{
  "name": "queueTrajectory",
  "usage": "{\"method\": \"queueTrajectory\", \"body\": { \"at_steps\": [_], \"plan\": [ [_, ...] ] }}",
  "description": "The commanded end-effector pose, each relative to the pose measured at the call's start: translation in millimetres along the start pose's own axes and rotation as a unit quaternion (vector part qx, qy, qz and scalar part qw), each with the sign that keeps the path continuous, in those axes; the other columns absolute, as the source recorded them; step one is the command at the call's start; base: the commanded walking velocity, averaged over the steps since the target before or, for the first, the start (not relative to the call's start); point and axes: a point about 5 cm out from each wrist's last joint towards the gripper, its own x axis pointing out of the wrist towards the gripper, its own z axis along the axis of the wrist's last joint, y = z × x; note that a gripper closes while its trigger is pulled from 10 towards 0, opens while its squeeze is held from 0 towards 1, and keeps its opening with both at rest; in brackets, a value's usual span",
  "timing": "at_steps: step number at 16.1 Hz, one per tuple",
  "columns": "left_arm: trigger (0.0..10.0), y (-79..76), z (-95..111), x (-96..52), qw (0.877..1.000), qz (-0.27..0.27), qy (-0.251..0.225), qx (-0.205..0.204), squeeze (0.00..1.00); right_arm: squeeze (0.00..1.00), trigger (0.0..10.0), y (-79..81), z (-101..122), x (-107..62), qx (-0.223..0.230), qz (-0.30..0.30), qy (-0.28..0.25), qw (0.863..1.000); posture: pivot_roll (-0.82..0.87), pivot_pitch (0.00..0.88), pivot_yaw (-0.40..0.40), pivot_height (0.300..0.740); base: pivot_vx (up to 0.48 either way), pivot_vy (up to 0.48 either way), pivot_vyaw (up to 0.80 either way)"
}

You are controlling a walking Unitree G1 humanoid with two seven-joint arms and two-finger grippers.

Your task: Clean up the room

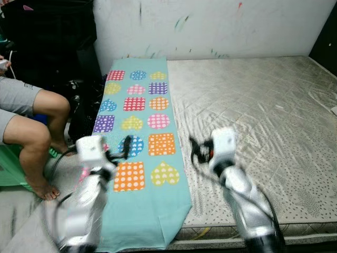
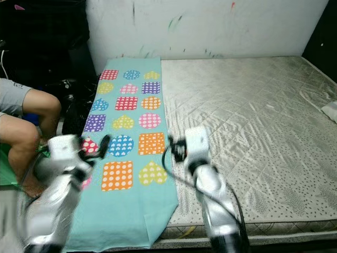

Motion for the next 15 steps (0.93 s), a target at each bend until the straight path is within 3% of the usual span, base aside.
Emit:
{"method": "queueTrajectory", "body": {
  "at_steps": [1,5,10,15],
  "plan": [
    [10.0,9.7,9.6,-5.2,0.999,0.02,-0.022,0.02,0.0,0.0,10.0,-5.1,6.8,-2.6,-0.009,-0.01,-0.009,1.0,-0.11,0.008,0.013,0.74,0.0,0.0,0.0],
    [10.0,33.5,1.8,-42.2,0.996,0.064,-0.012,0.054,0.0,0.0,10.0,-25.2,-7.2,-24.4,-0.012,-0.012,0.024,1.0,-0.11,0.031,-0.008,0.74,0.0,0.0,0.0],
    [10.0,43.5,-6.4,-65.8,0.996,0.069,-0.003,0.059,0.0,0.0,10.0,-30.7,-8.8,-32.9,-0.01,-0.016,0.028,0.999,-0.11,0.053,-0.021,0.74,0.0,0.0,0.0],
    [10.0,38.7,-8.4,-66.0,0.996,0.069,0.0,0.062,0.0,0.0,10.0,-30.6,-6.3,-36.2,0.001,-0.018,0.017,1.0,-0.12,0.077,-0.023,0.74,0.0,0.0,0.0]
  ]
}}
